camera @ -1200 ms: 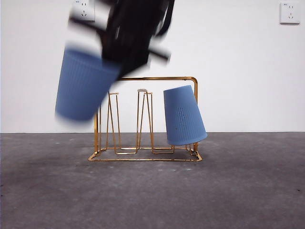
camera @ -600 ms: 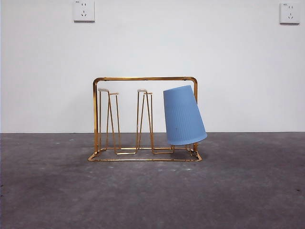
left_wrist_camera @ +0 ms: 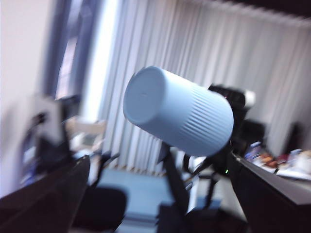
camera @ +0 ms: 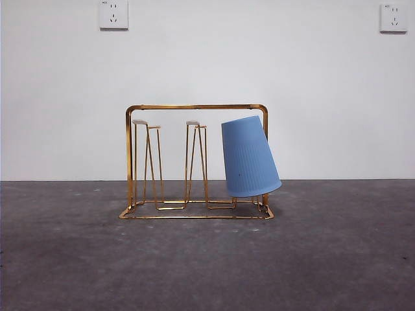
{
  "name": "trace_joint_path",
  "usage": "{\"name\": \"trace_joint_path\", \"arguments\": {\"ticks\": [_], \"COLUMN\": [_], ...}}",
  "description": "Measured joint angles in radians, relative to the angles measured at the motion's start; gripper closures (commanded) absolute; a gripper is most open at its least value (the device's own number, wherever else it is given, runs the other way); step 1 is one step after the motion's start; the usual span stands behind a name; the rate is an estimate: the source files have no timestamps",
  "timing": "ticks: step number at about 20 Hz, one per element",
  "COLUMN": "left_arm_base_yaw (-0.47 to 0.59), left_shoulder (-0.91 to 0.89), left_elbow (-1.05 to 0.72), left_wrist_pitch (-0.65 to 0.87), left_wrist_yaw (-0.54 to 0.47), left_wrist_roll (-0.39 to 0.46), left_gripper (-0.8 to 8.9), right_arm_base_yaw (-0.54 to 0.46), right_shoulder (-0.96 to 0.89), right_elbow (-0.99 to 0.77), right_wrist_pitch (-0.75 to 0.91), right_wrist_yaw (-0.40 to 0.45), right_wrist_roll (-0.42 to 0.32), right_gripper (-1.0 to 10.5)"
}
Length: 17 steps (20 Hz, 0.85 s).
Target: Pick up cup 1,put cup 1 in the cup rack,pick up cup 2,put cup 2 in the cup rack
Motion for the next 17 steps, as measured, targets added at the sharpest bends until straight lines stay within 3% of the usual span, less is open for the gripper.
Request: {"name": "trace_joint_path", "arguments": {"ticks": [5, 10, 14, 17], "left_arm_base_yaw": [0.000, -0.003, -0.020, -0.039], "left_shoulder": [0.108, 0.219, 0.288, 0.315], "left_elbow": [0.000, 0.000, 0.000, 0.000], "left_wrist_pitch": [0.342, 0.676, 0.855, 0.916], "left_wrist_yaw": [0.096, 0.122, 0.117, 0.114], "left_wrist_roll": [-0.158, -0.354, -0.463, -0.499], "left_gripper": [3.33, 3.33, 3.33, 3.32], "right_arm_base_yaw": [0.000, 0.002, 0.003, 0.003], "right_shoulder": [-0.041, -0.033, 0.003, 0.041], "right_elbow": [0.000, 0.000, 0.000, 0.000], "right_wrist_pitch": [0.074, 0.130, 0.161, 0.196], "right_wrist_yaw": [-0.069, -0.109, -0.123, -0.142], "right_wrist_roll": [-0.043, -0.070, -0.082, -0.087], "right_gripper": [9.6, 9.6, 9.6, 9.6]}}
